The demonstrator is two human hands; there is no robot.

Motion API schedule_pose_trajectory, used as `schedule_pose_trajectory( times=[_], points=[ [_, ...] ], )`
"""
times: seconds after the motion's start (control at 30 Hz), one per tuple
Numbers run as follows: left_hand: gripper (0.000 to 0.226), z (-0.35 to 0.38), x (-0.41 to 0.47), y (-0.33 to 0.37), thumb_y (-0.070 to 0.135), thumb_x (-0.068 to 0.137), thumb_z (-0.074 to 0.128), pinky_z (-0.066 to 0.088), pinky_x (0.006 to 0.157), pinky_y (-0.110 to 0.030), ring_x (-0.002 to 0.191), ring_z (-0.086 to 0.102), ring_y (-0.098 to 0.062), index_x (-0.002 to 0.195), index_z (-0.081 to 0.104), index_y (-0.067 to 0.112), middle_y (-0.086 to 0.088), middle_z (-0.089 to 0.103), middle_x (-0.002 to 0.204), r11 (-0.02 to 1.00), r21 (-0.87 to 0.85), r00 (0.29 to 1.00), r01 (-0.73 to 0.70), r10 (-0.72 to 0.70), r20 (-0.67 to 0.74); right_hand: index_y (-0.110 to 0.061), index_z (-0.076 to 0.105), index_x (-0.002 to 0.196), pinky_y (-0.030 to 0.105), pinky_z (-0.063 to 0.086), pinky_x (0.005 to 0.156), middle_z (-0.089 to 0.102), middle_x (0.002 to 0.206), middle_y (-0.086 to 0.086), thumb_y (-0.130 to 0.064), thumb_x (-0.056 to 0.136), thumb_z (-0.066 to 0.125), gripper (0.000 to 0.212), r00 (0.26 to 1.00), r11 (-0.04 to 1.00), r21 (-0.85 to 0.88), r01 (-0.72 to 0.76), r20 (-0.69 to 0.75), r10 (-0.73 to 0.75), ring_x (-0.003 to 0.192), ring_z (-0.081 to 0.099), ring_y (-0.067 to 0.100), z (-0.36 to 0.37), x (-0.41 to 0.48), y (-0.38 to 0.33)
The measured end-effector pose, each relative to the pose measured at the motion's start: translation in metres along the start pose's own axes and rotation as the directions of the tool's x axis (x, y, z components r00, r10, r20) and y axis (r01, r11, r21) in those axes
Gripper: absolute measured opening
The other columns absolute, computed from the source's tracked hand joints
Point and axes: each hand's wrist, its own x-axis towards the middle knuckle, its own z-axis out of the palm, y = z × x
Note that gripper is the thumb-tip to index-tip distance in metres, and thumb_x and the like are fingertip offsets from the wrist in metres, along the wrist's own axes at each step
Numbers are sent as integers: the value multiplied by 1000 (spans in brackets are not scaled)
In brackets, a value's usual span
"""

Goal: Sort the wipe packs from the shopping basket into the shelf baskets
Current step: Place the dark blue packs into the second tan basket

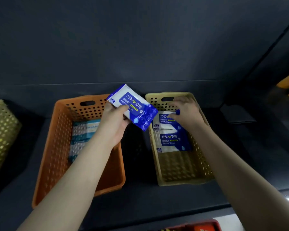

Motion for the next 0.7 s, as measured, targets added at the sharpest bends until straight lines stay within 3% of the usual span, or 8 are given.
schedule_pose_trajectory(
  times=[0.1,0.23,0.37,0.47,0.53,0.6,0.67,0.7],
  points=[
    [42,-2,1,1,6,95,54,58,80,-41,109,65,-26,136,45,11,-15,62,126,998,-51,1000,21,-22,-17,-26,61,123,37,32,105,53,133,-4,-31,89,63,34,999,1000,-2,-27,28,27,124,45,19,9,-5,2],
    [36,3,-1,2,19,100,50,57,84,-42,109,66,-25,135,46,12,-12,65,123,996,-90,1000,20,-22,-20,-18,66,121,18,33,91,61,127,0,-17,90,64,32,996,972,235,9,87,-30,114,55,14,19,-12,0],
    [39,3,-1,3,28,100,50,58,83,-43,107,67,-25,135,46,11,-11,66,122,993,-118,999,23,-28,-37,-17,63,126,16,28,96,60,131,2,-14,90,63,35,991,958,283,47,110,-81,122,52,15,21,-8,0],
    [42,4,-1,4,34,99,49,58,84,-44,106,68,-25,134,47,10,-11,68,120,990,-134,999,32,-37,-37,-19,60,128,21,36,92,61,128,-1,-21,91,63,38,991,924,373,-79,127,34,116,54,14,15,-10,-4],
    [43,4,-2,5,34,99,49,58,84,-43,104,69,-25,134,47,9,-11,68,118,989,-145,998,37,-42,-35,-20,61,124,27,44,91,63,118,-6,-31,93,60,33,984,835,521,-179,101,148,109,56,11,7,-15,-10],
    [41,5,-4,6,30,99,49,59,81,-41,101,70,-23,133,49,7,-11,69,116,984,-171,999,42,-45,-14,-20,62,118,34,50,94,67,112,-4,-43,95,53,34,962,633,726,-268,168,215,106,62,14,-4,-21,-20],
    [38,7,-6,6,27,99,49,59,80,-39,98,70,-22,131,51,5,-12,69,115,979,-193,997,67,-60,42,-17,57,125,35,51,94,67,117,2,-49,95,49,45,923,365,848,-386,356,148,107,65,18,-14,-29,-32],
    [36,8,-8,6,25,99,49,59,81,-38,97,70,-22,129,52,5,-13,69,115,978,-188,994,88,-75,74,-15,55,128,35,52,94,67,118,5,-47,95,51,47,911,280,868,-411,404,85,107,66,20,-18,-35,-38]
  ],
)
